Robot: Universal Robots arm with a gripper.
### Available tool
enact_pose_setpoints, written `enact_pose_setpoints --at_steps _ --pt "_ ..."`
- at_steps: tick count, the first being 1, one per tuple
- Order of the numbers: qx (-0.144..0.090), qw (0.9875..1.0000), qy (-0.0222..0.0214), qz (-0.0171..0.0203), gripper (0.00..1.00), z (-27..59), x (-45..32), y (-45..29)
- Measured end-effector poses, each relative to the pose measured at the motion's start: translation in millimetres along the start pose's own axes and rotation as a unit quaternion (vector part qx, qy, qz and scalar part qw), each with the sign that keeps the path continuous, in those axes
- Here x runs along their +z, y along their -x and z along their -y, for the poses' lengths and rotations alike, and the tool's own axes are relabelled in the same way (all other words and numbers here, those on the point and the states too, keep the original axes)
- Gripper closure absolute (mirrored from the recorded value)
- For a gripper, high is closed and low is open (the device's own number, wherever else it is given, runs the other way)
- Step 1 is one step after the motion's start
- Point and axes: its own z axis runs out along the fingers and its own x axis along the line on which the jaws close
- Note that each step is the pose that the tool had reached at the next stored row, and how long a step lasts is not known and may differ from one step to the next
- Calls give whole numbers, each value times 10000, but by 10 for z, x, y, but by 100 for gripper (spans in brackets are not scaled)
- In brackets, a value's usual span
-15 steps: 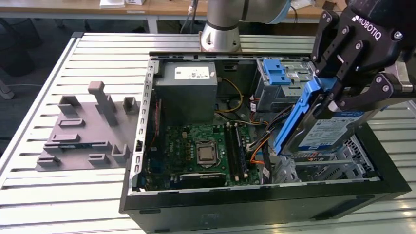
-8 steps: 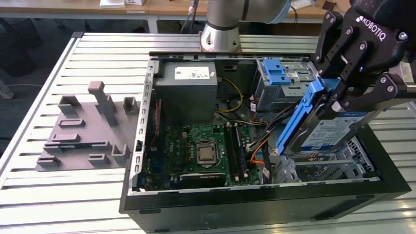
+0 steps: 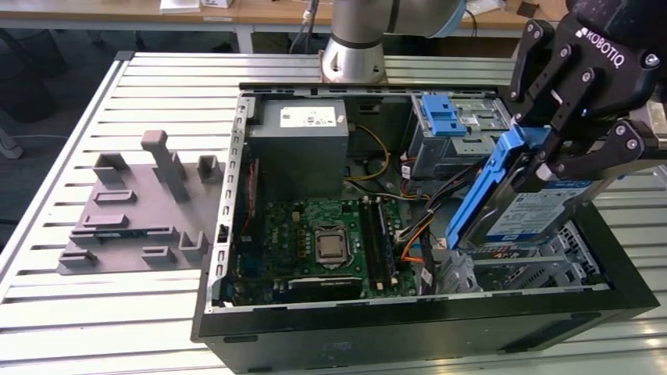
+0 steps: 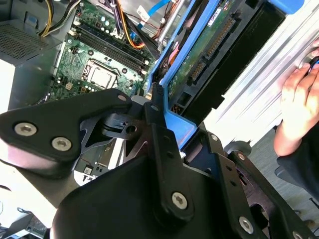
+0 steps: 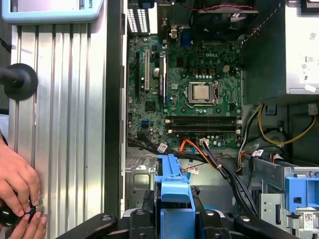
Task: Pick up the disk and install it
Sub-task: 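Insert the disk into the insertion slot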
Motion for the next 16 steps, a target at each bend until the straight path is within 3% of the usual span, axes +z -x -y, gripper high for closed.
enact_pose_setpoints --at_steps 12,16 --pt "0 10000 0 0 64 55 19 -4" --pt "-1 10000 0 16 64 70 28 -4"
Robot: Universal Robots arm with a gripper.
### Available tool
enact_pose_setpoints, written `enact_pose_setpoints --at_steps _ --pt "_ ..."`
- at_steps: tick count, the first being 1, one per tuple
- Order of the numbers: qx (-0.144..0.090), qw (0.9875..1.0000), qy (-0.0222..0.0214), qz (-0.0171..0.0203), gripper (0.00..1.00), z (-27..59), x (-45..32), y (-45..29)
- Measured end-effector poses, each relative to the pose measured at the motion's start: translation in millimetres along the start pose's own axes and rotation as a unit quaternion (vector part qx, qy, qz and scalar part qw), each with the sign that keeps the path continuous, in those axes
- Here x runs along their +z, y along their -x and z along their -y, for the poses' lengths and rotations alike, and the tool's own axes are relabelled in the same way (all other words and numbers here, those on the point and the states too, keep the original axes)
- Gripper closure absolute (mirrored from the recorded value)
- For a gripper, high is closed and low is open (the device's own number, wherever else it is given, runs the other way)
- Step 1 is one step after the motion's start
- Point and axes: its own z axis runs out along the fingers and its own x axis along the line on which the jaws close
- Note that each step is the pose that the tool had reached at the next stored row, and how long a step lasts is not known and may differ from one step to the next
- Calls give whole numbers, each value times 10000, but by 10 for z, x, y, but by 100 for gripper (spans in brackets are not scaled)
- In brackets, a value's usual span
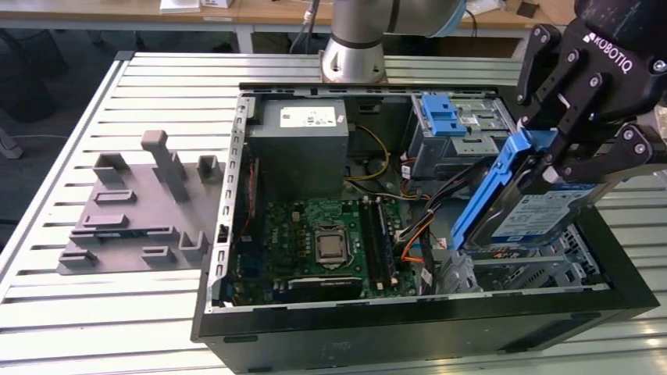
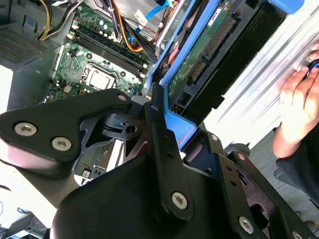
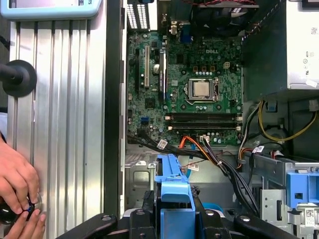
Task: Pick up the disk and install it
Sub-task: 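Insert the disk into the insertion slot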
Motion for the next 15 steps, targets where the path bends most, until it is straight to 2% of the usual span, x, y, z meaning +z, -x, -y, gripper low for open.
enact_pose_setpoints --at_steps 3,15 --pt "-1 10000 0 14 64 14 6 0" --pt "-1 10000 0 15 64 95 27 0"
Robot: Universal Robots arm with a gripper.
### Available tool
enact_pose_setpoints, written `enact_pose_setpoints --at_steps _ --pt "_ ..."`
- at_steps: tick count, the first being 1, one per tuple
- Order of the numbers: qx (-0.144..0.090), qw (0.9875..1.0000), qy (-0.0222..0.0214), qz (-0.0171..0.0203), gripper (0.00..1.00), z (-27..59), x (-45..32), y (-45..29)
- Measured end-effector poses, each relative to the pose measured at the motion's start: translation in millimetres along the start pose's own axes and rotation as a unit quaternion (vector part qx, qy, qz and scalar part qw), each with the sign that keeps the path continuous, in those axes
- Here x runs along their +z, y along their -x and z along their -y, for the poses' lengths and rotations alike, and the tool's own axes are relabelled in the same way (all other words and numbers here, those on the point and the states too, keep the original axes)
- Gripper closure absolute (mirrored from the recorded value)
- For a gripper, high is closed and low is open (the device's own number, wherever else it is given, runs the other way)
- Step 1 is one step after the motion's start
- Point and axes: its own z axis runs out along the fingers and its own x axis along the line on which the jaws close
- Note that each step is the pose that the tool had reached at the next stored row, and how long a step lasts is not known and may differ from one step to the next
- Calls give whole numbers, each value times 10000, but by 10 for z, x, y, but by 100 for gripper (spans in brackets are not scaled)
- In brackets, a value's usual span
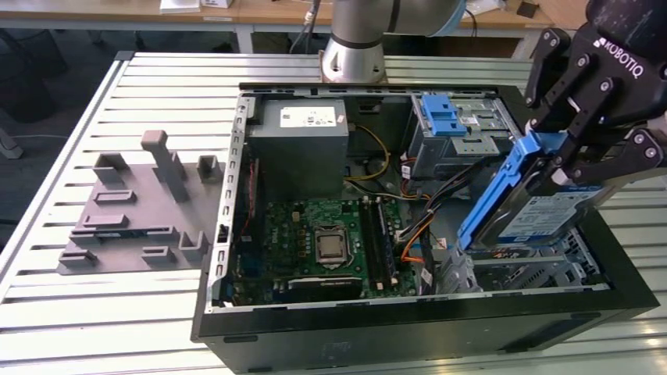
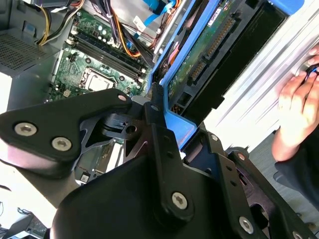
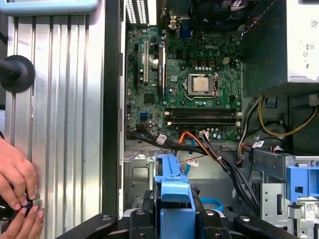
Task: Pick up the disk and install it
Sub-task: 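Insert the disk into the insertion slot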
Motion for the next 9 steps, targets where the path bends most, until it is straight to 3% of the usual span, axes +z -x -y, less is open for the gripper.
enact_pose_setpoints --at_steps 9 --pt "0 10000 0 0 64 52 16 0"
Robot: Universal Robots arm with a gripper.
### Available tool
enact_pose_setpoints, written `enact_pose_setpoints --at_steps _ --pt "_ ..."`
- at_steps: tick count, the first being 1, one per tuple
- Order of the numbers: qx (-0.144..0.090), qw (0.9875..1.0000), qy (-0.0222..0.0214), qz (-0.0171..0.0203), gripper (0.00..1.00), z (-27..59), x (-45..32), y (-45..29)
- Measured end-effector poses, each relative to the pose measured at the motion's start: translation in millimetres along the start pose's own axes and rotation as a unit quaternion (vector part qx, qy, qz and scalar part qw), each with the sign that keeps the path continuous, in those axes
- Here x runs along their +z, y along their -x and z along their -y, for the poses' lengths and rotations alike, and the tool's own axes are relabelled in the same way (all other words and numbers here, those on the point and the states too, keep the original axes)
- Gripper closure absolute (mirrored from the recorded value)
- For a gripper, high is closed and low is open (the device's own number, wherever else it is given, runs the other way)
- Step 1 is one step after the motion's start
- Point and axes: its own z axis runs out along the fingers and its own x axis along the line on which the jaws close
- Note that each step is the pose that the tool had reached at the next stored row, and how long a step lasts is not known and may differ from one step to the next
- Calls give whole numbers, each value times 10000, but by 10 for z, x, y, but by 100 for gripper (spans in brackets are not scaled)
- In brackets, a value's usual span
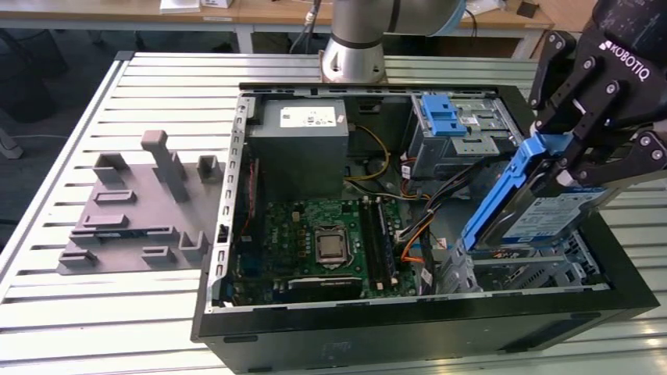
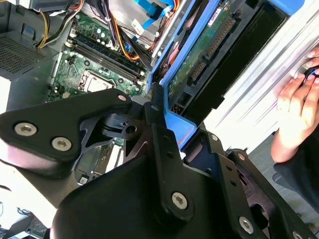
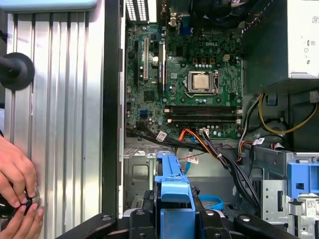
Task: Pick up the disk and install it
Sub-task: 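Insert the disk into the insertion slot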
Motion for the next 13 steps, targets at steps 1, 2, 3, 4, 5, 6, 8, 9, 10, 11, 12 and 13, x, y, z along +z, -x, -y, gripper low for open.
enact_pose_setpoints --at_steps 1,2,3,4,5,6,8,9,10,11,12,13 --pt "0 10000 0 0 64 6 2 0" --pt "0 10000 0 0 64 11 4 0" --pt "0 10000 0 0 64 16 5 0" --pt "0 10000 0 0 64 21 7 0" --pt "0 10000 0 -1 64 26 8 0" --pt "0 10000 0 0 64 30 11 0" --pt "0 10000 0 0 64 37 16 -1" --pt "-1 10000 0 0 64 42 19 -1" --pt "0 10000 0 0 64 45 22 -1" --pt "0 10000 0 0 64 48 25 -2" --pt "0 10000 0 0 64 50 28 -3" --pt "0 10000 0 0 64 52 31 -3"
